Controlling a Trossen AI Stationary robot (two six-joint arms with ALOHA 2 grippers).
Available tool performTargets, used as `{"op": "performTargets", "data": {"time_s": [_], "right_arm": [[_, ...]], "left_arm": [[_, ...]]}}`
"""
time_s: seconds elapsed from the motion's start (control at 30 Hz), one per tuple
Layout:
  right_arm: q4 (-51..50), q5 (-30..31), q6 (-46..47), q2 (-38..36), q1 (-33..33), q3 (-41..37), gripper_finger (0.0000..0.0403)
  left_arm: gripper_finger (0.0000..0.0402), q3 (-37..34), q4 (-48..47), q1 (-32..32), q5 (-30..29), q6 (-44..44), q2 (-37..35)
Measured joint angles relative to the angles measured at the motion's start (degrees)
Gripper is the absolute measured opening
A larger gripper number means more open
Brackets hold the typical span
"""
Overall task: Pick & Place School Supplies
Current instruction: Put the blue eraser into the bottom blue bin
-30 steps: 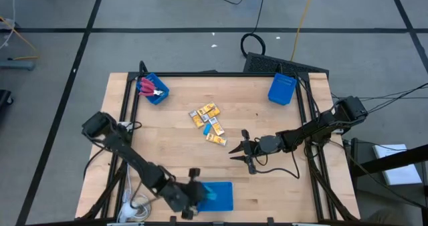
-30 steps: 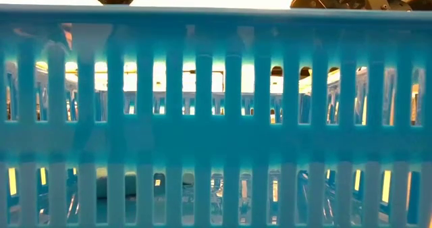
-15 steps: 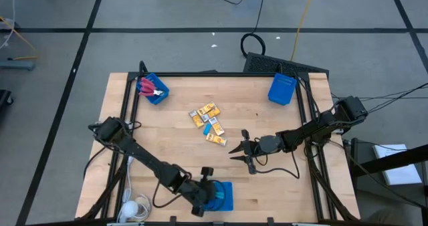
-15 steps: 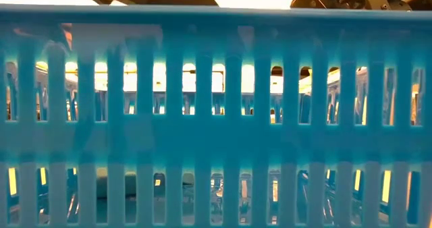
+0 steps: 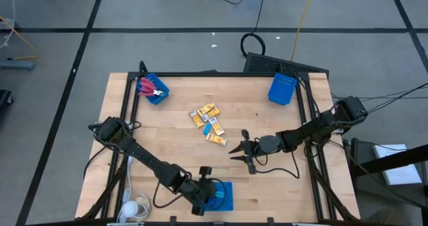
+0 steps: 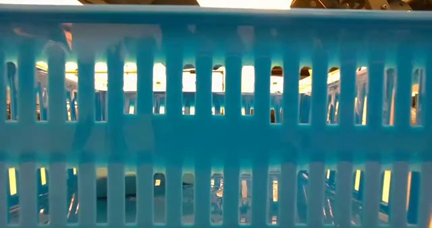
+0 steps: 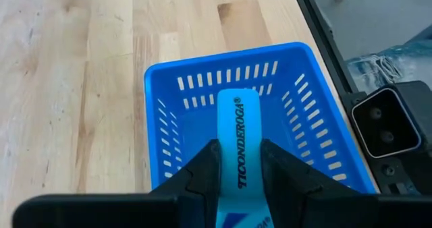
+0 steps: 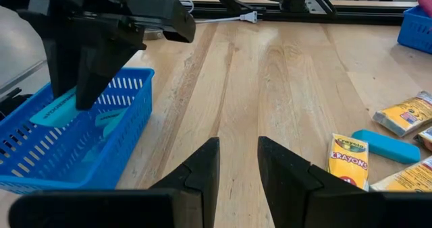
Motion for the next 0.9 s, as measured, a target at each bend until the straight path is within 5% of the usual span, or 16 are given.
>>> {"op": "performTargets", "data": {"time_s": [0.23, 0.7, 0.9], "right_arm": [[0.0, 0.0, 0.0, 0.0, 0.0, 0.0, 0.0091], [0.0, 0.0, 0.0, 0.0, 0.0, 0.0, 0.0091], [-0.02, 0.0, 0.01, 0.0, 0.0, 0.01, 0.0091]], "left_arm": [[0.0098, 0.0, -0.3, 0.01, 0.9, -2.15, 0.0], [0.0196, -0.04, -0.66, 0.38, 0.9, 0.86, -0.47], [0.0197, -0.07, -2.65, 2.15, -3.45, 0.83, -4.25]]}}
